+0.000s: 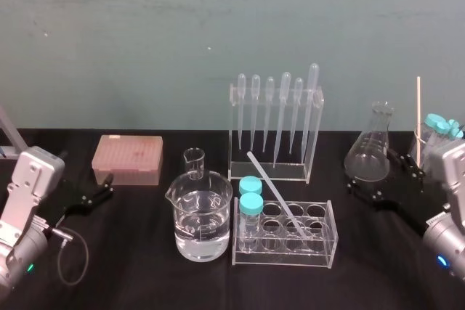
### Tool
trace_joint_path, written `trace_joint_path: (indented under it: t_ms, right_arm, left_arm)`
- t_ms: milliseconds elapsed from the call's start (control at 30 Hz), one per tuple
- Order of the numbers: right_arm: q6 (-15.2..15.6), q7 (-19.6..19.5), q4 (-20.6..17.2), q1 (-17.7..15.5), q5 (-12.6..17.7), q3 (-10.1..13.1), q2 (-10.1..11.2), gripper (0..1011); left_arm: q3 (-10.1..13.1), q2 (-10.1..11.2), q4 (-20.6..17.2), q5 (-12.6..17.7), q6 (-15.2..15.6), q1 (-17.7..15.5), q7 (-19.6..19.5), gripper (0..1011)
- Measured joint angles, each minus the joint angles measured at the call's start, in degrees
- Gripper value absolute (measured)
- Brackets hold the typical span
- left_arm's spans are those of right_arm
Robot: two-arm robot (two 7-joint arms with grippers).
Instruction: Pick up the stirring rod with one hand, then place it down.
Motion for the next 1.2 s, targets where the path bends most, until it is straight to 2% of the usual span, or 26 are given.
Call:
trace_joint_path:
  t_ms: [33,67,167,300,433,700,967,1200]
  right_arm:
    - [0.2,1.0,-0.4,-0.1,1.2,0.4,-0.1,1000]
    - [0.9,3.3,-1.5,-0.3,4.1,1.3,-0.4,1000]
    - [3.1,7.6,-3.5,-0.5,9.3,2.7,-0.9,1000]
    - [6.7,12.6,-5.7,-0.3,14.5,3.6,-1.4,1000]
    - [9.4,16.8,-6.9,0.7,16.9,3.3,-1.8,1000]
    - [11.6,23.3,-6.2,4.7,16.5,0.1,-2.9,1000]
    - [12.2,26.9,-0.8,10.6,13.3,-4.6,-5.4,1000]
    - [11.3,27.9,3.9,14.2,10.4,-6.7,-7.6,1000]
  left_arm:
    - [0.0,0.0,0.0,0.0,0.0,0.0,0.0,1000]
    - [0.0,0.0,0.0,0.0,0.0,0.0,0.0,1000]
    - [0.0,0.0,0.0,0.0,0.0,0.0,0.0,1000]
    - [0.0,0.0,0.0,0.0,0.0,0.0,0.0,1000]
    - [0.0,0.0,0.0,0.0,0.0,0.0,0.0,1000]
    - [0.0,0.0,0.0,0.0,0.0,0.0,0.0,1000]
    - [0.0,0.0,0.0,0.0,0.0,0.0,0.0,1000]
    - [0.0,0.0,0.0,0.0,0.0,0.0,0.0,1000]
